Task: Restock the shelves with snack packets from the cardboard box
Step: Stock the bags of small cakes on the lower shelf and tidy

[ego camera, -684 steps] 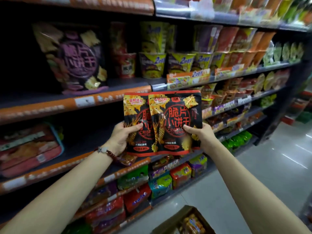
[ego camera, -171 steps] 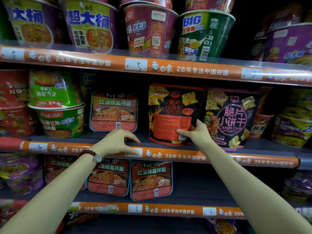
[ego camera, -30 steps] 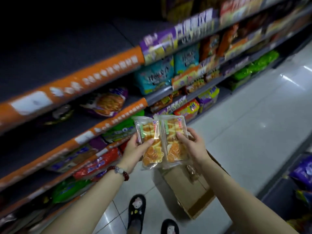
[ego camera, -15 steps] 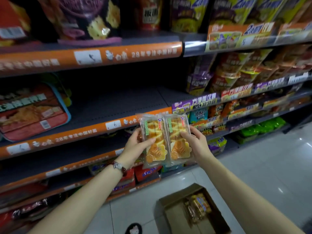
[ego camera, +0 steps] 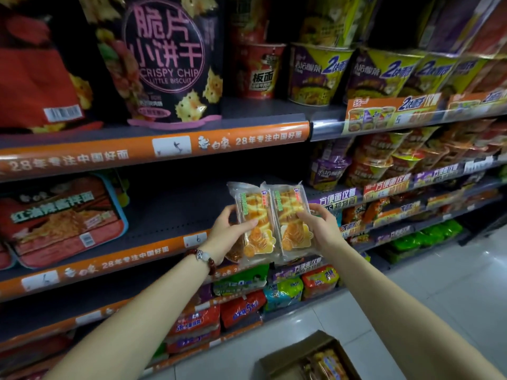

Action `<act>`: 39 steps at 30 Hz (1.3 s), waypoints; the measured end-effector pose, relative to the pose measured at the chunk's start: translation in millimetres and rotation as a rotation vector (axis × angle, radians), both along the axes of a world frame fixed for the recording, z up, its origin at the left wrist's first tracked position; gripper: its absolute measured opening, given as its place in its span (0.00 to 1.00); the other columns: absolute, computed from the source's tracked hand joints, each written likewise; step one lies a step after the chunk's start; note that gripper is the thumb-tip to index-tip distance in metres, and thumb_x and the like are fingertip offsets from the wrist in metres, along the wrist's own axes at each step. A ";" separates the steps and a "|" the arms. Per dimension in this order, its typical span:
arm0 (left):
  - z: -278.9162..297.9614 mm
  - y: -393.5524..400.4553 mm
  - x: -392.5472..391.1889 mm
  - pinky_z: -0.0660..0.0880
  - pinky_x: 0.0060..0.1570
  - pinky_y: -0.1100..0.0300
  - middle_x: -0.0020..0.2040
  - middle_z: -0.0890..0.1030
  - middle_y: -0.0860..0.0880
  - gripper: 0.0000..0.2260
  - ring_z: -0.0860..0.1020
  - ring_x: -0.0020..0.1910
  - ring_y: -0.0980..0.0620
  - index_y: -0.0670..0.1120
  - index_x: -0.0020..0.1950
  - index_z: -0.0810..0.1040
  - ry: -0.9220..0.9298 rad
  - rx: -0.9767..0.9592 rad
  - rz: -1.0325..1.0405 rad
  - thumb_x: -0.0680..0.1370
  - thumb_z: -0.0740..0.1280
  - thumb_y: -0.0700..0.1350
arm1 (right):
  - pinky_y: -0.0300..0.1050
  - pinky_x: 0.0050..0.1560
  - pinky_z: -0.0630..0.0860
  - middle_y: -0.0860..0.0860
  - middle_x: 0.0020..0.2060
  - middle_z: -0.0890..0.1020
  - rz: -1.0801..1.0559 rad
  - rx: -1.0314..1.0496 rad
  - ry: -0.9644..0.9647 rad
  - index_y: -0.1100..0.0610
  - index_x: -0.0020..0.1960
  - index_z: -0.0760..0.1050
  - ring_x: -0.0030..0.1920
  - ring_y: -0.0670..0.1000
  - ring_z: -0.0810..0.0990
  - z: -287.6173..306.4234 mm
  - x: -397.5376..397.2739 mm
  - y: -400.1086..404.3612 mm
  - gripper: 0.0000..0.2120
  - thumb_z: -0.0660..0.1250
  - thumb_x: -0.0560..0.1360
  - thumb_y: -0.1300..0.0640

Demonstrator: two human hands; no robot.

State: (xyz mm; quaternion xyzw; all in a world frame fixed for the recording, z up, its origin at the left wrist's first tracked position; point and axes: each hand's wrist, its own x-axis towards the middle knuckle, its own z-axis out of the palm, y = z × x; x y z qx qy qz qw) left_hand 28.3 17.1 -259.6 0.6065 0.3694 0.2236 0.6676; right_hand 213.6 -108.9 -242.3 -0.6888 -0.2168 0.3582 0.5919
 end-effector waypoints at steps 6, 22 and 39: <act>-1.0 44.3 34.3 0.77 0.55 0.48 0.60 0.80 0.50 0.41 0.80 0.56 0.49 0.54 0.69 0.67 0.093 0.000 0.002 0.60 0.78 0.62 | 0.51 0.46 0.78 0.57 0.50 0.83 -0.003 -0.055 -0.114 0.58 0.57 0.77 0.49 0.58 0.82 5.5 30.5 31.5 0.16 0.70 0.73 0.50; -2.3 82.3 124.1 0.79 0.45 0.48 0.51 0.79 0.44 0.18 0.80 0.47 0.44 0.50 0.58 0.69 0.235 0.103 0.297 0.73 0.70 0.53 | 0.51 0.55 0.74 0.54 0.48 0.80 0.104 -0.121 -0.223 0.53 0.50 0.77 0.51 0.55 0.78 2.9 130.2 119.5 0.05 0.68 0.76 0.53; -15.4 60.4 115.5 0.70 0.66 0.53 0.67 0.71 0.51 0.47 0.72 0.65 0.49 0.50 0.77 0.55 0.329 0.180 0.113 0.64 0.79 0.46 | 0.46 0.63 0.74 0.54 0.66 0.75 0.401 -0.162 -0.362 0.58 0.76 0.59 0.65 0.55 0.75 -16.1 140.5 105.2 0.42 0.75 0.69 0.48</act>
